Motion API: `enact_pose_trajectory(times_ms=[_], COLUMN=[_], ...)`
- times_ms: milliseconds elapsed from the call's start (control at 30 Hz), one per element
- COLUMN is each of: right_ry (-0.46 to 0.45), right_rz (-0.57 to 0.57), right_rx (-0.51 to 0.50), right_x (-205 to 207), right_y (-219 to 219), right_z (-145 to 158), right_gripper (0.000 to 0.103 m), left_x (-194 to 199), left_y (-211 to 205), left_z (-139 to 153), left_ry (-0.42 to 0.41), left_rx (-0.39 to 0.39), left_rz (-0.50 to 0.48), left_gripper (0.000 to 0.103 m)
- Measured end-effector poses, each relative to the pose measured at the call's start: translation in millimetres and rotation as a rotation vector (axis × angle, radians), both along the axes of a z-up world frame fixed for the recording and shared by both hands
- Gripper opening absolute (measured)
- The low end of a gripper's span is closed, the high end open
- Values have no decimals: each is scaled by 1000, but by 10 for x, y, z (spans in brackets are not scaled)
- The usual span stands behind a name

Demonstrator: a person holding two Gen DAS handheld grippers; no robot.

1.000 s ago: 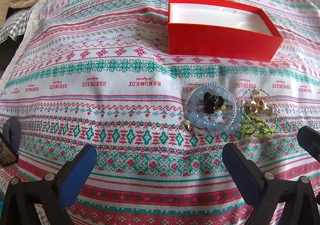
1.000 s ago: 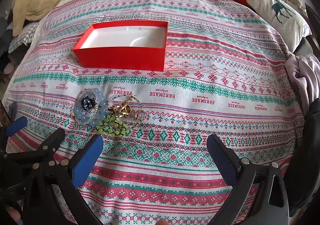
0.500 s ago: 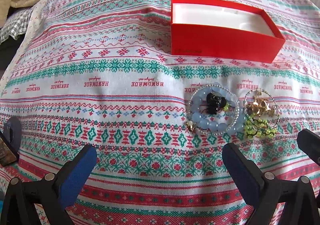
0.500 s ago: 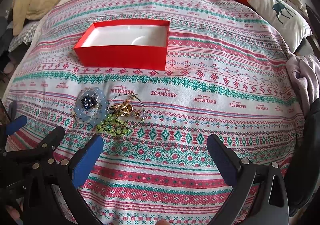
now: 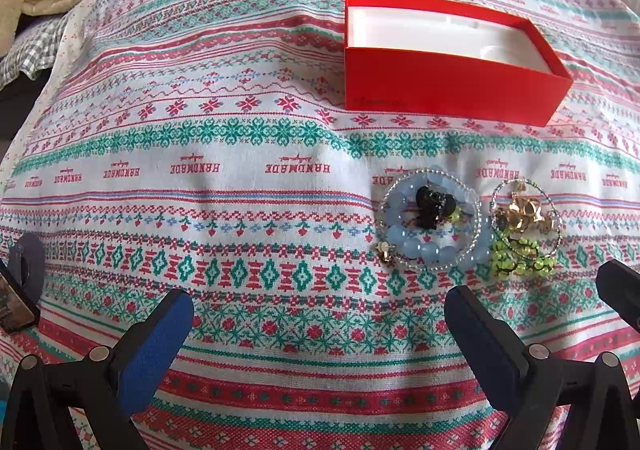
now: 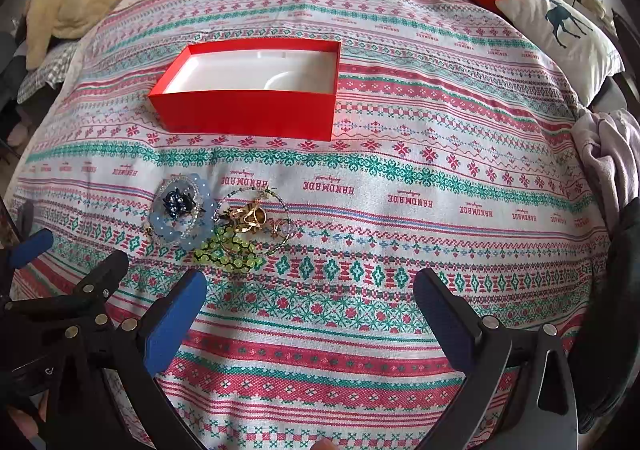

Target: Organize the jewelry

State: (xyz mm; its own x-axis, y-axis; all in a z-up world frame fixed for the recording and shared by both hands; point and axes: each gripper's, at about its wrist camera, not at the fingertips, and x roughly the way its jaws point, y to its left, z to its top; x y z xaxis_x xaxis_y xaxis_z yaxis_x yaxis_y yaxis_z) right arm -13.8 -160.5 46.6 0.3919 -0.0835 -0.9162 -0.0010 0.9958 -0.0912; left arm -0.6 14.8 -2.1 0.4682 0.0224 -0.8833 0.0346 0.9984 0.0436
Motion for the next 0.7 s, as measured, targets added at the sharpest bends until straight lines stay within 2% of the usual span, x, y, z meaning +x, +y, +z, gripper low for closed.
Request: enact_pose_trajectory(times_ms=[700], right_ry=[2], right_rz=[0], right_rx=[-3], right_x=[-9], right_y=[14], right_z=[-9], right_gripper=[103], left_x=[-9], left_y=[-15], left_z=[-10], left_ry=[5], left_rx=[7], left_rz=[-6], left_gripper=[103])
